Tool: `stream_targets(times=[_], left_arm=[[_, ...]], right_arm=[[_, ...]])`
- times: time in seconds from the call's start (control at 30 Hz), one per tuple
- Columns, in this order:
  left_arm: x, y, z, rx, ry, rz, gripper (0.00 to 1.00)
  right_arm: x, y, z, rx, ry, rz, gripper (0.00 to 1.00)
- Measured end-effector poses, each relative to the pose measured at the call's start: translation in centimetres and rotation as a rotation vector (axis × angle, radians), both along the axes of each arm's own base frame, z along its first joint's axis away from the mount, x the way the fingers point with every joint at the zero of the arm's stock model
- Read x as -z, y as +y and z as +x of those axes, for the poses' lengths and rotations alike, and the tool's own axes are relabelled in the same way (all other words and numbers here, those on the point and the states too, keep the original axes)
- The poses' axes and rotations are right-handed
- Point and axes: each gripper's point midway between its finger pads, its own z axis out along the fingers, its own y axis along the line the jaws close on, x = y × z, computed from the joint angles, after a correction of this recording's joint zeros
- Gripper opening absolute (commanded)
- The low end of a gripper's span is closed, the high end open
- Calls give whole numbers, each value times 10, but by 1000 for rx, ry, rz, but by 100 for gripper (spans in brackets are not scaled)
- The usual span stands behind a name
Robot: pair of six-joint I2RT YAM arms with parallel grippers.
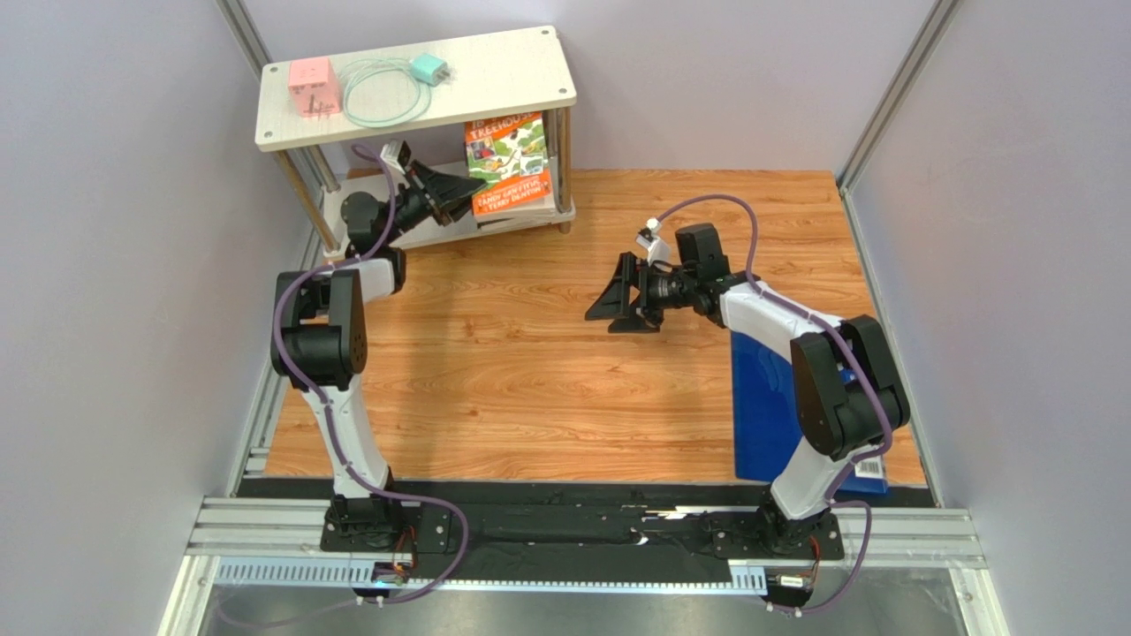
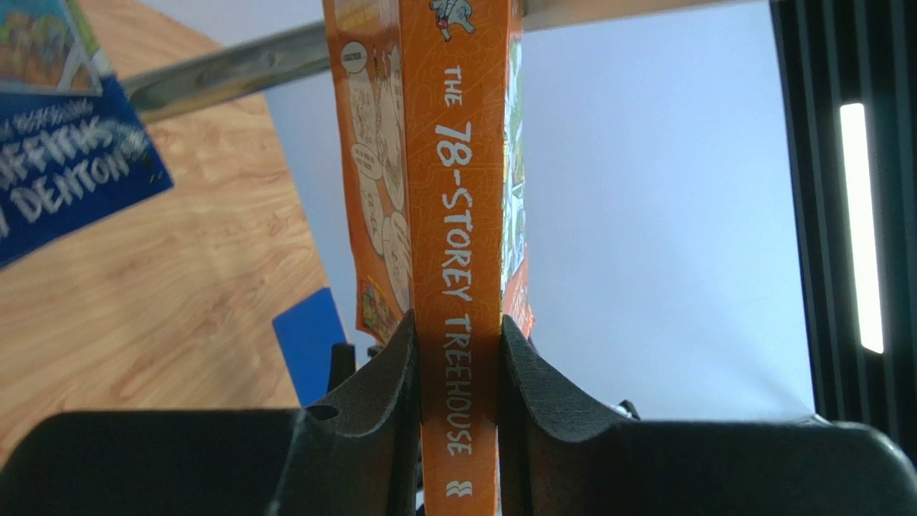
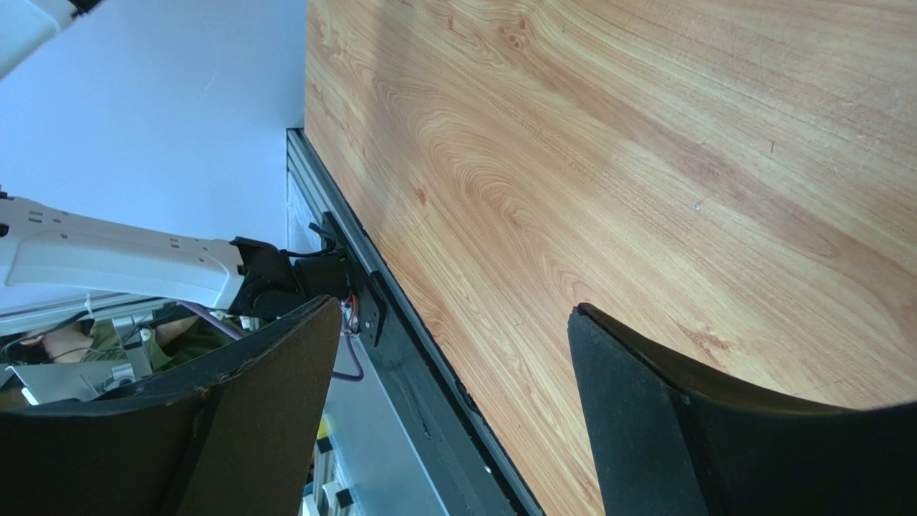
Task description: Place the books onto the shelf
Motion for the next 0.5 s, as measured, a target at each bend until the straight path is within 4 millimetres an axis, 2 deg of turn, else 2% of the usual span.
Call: stream_targets(times=[0.17,0.5], left_arm=[[-16,7,21,17,-36,-28,0],[-1,19,64,24,22,-31,0]], right_arm=[[2,-2,0,1,1,-3,83],[7,-12,3,26,13,-5,83]])
